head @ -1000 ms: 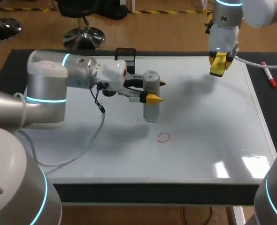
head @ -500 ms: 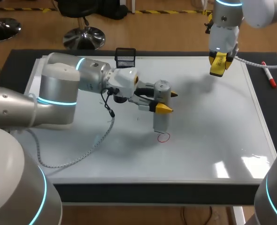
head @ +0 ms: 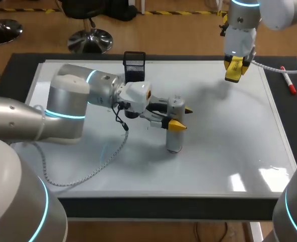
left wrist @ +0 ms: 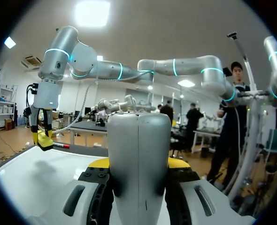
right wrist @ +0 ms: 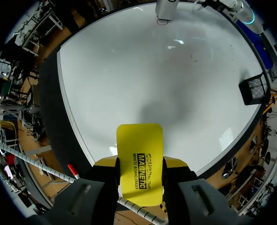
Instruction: Pick up the inspection probe, press it on each red-marked spot on the whiteboard one by one, put down the probe, pick up the eraser, and wipe off all the red marks.
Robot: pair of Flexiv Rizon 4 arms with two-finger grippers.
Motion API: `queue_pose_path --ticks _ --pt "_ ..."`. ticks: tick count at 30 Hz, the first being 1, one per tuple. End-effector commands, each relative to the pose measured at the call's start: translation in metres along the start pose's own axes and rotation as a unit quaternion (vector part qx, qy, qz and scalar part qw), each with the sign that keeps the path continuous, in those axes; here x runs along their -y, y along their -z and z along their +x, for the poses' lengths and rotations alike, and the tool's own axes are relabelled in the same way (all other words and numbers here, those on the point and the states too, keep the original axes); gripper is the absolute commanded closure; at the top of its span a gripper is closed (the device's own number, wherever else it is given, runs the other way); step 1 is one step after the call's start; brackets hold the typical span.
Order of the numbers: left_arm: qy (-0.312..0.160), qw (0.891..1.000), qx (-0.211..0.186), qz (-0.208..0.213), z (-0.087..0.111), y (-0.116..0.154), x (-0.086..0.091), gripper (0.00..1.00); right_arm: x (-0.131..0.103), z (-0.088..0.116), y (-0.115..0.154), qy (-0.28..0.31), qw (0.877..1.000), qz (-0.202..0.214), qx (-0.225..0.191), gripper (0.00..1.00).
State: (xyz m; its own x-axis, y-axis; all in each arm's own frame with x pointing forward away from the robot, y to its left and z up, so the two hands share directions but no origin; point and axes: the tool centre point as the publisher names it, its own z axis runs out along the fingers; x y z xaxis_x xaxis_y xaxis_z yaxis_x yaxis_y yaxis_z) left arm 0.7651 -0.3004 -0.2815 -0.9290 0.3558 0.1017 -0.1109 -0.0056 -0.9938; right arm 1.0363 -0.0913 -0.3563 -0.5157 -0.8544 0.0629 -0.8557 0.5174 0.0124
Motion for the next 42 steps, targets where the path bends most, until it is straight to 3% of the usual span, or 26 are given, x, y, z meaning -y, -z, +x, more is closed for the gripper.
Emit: queue_pose_path --ticks 1,17,42 --pt "0.001 1.000 -0.009 0.005 -0.005 -0.002 -0.005 1.00 0.000 0.001 0.001 0.001 1.000 0.001 -0.001 1.00" --pt "-0.003 1.000 -0.024 0.011 -0.004 -0.004 -0.015 1.00 0.000 0.001 0.001 0.001 1.000 0.001 -0.001 1.00" --pt "-0.005 0.999 -0.031 0.008 -0.005 -0.006 -0.014 1.00 0.000 0.001 0.001 0.001 1.000 0.001 -0.001 1.00"
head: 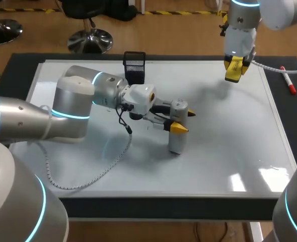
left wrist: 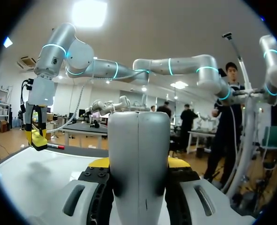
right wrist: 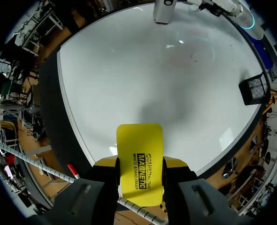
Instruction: Pick up the inspection probe, press it on each red-marked spot on the whiteboard one by one, put down the probe, pick up the eraser, and wipe off all the red marks.
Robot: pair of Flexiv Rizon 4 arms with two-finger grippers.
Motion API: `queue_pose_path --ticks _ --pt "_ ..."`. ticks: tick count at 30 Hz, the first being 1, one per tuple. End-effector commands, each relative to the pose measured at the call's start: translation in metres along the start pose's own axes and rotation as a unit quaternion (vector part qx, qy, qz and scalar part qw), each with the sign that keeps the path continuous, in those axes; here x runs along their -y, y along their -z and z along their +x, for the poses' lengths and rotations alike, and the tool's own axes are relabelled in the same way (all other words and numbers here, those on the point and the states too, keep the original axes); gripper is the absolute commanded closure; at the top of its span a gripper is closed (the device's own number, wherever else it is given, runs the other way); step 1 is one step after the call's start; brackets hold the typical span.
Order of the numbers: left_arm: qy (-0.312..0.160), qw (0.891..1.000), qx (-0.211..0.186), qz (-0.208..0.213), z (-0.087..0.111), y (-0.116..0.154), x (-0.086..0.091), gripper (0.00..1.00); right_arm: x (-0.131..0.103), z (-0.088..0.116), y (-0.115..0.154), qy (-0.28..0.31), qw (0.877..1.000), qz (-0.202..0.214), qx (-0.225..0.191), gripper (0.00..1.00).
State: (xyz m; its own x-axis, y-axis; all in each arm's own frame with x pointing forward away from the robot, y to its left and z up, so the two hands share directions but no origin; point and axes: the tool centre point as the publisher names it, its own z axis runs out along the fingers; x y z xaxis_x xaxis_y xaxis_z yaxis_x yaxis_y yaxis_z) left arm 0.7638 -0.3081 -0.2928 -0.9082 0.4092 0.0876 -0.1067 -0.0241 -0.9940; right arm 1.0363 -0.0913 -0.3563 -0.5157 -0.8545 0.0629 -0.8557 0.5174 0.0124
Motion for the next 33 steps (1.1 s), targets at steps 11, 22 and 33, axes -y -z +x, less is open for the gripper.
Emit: queue_pose_path --ticks 11,22,33 --pt "-0.020 1.000 0.010 -0.011 -0.007 0.009 0.021 1.00 0.000 0.001 0.001 0.001 1.000 0.001 -0.001 1.00" --pt "-0.056 0.996 0.057 -0.040 -0.030 0.047 0.046 1.00 0.000 0.001 0.001 0.001 1.000 0.001 -0.001 1.00" --pt "-0.082 0.987 0.122 -0.064 -0.051 0.097 0.071 1.00 0.000 0.001 0.001 0.001 1.000 0.001 -0.001 1.00"
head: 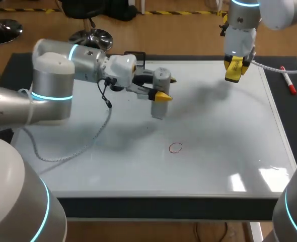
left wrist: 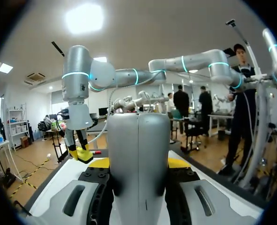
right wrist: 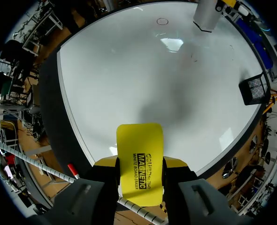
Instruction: Pick up the inspection probe, press it on each red-marked spot on the whiteboard one by one, put down the probe, pick up the eraser, and wipe off all the red marks.
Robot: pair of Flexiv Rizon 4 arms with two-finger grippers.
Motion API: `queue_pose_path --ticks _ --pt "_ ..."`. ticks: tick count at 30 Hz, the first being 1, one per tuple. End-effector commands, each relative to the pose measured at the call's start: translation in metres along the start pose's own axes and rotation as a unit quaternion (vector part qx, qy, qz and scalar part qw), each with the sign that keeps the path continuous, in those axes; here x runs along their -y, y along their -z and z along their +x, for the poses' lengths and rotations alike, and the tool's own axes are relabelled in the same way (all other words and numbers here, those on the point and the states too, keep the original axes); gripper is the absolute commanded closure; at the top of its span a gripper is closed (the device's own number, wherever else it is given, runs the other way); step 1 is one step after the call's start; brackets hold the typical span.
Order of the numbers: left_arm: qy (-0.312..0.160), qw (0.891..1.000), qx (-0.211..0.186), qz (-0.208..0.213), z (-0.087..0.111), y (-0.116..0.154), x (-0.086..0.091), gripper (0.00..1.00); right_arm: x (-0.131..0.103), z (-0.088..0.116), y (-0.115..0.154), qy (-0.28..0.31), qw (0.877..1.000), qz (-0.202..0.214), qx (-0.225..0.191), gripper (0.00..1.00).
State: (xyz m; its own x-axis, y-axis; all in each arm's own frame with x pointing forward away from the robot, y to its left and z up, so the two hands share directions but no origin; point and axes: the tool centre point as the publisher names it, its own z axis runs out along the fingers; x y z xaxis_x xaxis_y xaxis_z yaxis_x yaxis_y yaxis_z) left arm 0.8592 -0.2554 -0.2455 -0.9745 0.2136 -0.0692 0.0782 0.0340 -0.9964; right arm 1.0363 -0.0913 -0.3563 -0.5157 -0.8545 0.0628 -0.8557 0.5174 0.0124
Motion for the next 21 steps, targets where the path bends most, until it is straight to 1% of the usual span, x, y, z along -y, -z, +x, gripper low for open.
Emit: queue_pose_path --ticks 1,4,10,14,21 --pt "-0.004 1.000 0.025 -0.011 0.003 0.021 0.013 1.00 0.000 0.001 0.001 0.001 1.000 0.001 -0.001 1.00" --pt "-0.009 0.999 0.045 -0.013 -0.003 0.034 0.017 1.00 0.000 0.001 0.001 0.001 1.000 0.001 -0.001 1.00" --pt "-0.010 0.996 0.081 -0.019 -0.014 0.060 0.019 1.00 0.000 0.001 0.001 0.001 1.000 0.001 -0.001 1.00" --pt "-0.007 0.994 0.106 -0.020 -0.021 0.076 0.017 1.00 0.000 0.001 0.001 0.001 1.000 0.001 -0.001 1.00" --pt "-0.002 0.990 0.137 -0.018 -0.028 0.098 0.014 1.00 0.000 0.001 0.001 0.001 1.000 0.001 -0.001 1.00"
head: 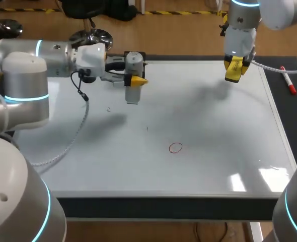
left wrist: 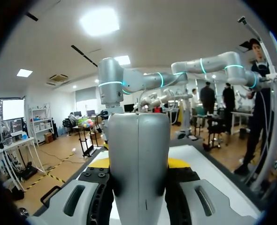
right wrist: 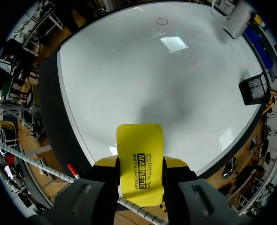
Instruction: Pick up the inspection probe, press it on each red-marked spot on the whiteboard one by one, put down the probe, pick up the eraser, and wipe off all the red marks.
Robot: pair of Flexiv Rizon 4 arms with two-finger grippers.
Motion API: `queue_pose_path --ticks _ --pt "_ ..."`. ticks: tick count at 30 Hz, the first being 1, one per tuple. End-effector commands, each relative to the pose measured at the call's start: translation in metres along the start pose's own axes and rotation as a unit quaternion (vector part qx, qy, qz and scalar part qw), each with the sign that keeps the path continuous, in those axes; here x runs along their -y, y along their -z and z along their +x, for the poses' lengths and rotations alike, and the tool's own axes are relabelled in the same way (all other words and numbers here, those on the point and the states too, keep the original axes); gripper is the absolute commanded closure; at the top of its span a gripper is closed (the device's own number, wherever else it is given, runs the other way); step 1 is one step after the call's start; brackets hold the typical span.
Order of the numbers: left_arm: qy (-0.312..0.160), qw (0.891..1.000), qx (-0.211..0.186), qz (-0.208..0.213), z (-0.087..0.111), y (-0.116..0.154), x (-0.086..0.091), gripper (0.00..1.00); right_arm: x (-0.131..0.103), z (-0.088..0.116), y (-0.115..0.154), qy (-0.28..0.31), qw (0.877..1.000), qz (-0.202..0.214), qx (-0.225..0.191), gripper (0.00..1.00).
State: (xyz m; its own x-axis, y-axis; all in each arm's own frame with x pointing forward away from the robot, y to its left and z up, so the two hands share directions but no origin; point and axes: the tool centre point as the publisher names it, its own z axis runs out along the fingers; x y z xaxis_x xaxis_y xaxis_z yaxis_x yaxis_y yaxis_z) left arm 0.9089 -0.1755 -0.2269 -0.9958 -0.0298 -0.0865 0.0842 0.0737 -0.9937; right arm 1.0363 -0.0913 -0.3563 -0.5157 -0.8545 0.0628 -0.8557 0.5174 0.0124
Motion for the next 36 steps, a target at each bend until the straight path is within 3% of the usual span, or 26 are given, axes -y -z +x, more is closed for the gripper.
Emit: queue_pose_path --ticks 1,26,31,36 --pt "0.000 1.000 0.018 0.001 0.001 0.012 0.002 1.00 0.000 0.001 0.001 0.001 1.000 0.001 -0.001 1.00" --pt "0.019 0.993 0.115 0.014 -0.045 0.071 -0.021 1.00 0.000 0.001 0.001 0.001 1.000 0.001 -0.001 1.00" --pt "0.023 0.989 0.141 0.031 -0.047 0.081 -0.025 1.00 0.000 0.001 0.001 0.001 1.000 0.001 -0.001 1.00" --pt "0.021 0.989 0.142 0.028 -0.049 0.080 -0.023 1.00 0.000 0.001 0.001 0.001 1.000 0.001 -0.001 1.00"
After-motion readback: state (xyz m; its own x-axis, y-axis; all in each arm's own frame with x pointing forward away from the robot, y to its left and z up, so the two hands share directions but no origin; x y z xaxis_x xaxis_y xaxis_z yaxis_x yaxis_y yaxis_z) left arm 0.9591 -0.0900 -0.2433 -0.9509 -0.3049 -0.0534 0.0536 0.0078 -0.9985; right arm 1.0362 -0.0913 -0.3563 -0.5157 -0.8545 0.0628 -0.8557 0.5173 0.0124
